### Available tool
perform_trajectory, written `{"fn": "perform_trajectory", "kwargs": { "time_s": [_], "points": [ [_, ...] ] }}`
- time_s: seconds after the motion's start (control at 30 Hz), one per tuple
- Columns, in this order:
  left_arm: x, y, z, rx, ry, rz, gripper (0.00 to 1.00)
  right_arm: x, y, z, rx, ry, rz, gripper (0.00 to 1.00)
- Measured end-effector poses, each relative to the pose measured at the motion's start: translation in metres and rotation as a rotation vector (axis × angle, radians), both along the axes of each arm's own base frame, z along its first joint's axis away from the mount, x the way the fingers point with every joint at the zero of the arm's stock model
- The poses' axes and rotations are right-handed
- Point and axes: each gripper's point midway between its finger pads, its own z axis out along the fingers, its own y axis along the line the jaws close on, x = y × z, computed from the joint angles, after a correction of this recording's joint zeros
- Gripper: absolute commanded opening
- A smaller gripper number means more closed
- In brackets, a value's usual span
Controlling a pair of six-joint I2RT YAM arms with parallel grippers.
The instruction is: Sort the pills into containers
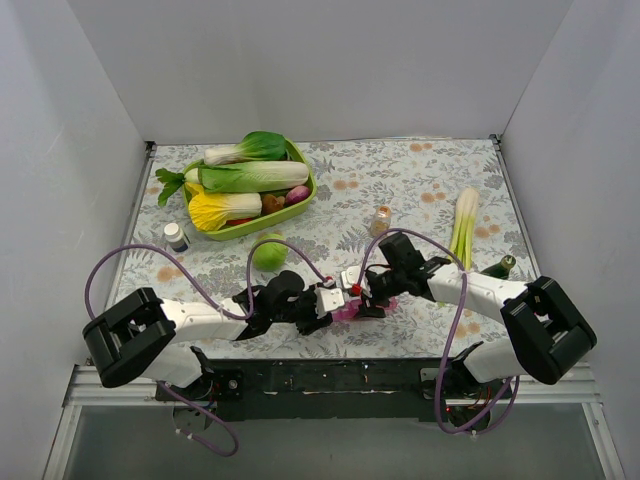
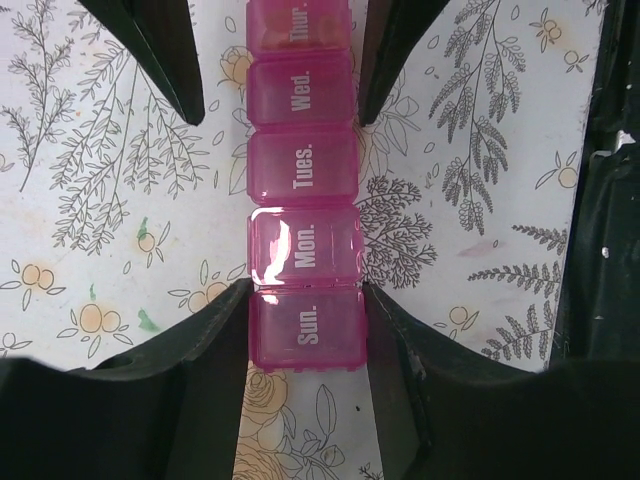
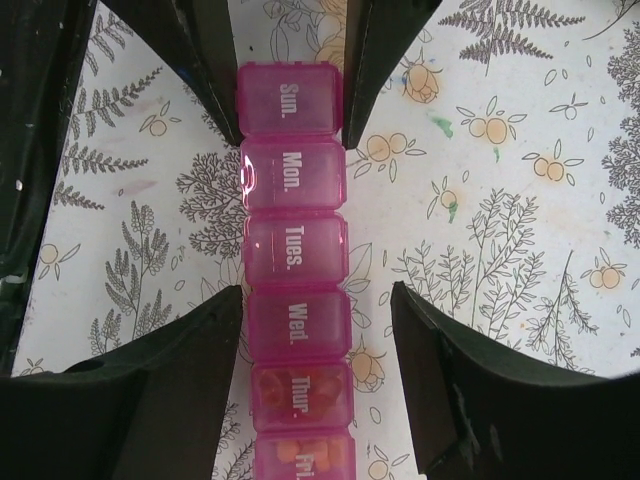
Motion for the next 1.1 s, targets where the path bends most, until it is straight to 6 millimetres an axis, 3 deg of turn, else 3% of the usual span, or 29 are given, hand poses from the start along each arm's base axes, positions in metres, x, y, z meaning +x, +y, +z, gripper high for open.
{"fn": "perform_trajectory", "kwargs": {
  "time_s": [0.87, 1.1],
  "points": [
    [0.0004, -0.0027, 0.0069, -0.027, 0.001, 0.008, 0.12, 0.0019, -0.0061, -0.0047, -0.035, 0.001, -0.014, 0.60],
    [0.0011, -0.0027, 0.0082, -0.030, -0.001, 0.013, 0.12, 0.0020, -0.0067, -0.0055, -0.037, -0.013, -0.003, 0.53]
  ]
}}
